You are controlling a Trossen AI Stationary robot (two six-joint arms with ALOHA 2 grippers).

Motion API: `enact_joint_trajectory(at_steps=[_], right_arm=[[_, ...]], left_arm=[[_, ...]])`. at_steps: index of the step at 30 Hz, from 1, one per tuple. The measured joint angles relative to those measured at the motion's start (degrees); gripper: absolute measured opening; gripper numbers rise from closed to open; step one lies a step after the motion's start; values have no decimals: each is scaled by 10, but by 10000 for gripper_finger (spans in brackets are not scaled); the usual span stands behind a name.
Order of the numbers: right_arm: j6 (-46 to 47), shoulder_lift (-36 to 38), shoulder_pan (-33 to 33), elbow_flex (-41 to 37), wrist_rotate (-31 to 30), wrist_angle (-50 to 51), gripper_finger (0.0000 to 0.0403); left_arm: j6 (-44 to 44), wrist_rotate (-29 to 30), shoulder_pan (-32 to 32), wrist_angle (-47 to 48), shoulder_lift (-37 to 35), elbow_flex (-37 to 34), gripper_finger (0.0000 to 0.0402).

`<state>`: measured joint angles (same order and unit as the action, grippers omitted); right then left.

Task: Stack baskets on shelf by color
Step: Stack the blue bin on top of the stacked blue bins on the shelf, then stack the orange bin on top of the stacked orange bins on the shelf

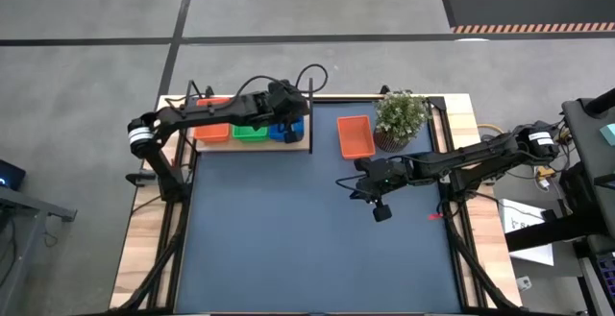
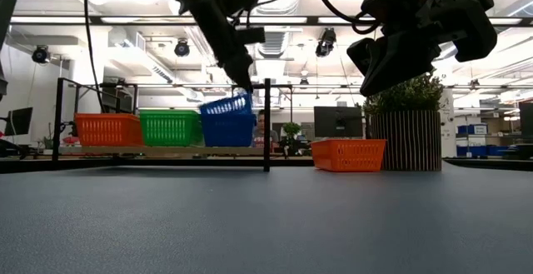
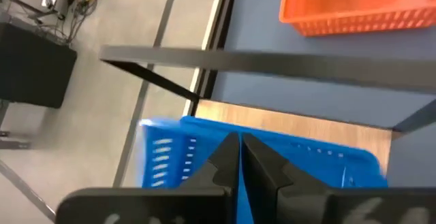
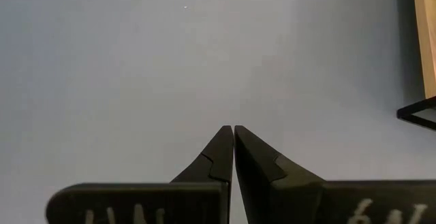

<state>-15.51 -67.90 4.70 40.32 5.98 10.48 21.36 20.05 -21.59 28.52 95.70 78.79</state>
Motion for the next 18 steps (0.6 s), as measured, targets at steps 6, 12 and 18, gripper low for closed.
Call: enact_joint_trajectory(at_steps=[6,12,18], right_arm=[[0,0,0,0,0,0,9],[1,0,0,0,0,0,9],[2,0,0,0,0,3,9]], left_arm=[[0,0,-1,-11,-9,-9,1],[-10,0,6,-11,-29,-13,1],[-31,-2,42,-10,-64,-42,1]])
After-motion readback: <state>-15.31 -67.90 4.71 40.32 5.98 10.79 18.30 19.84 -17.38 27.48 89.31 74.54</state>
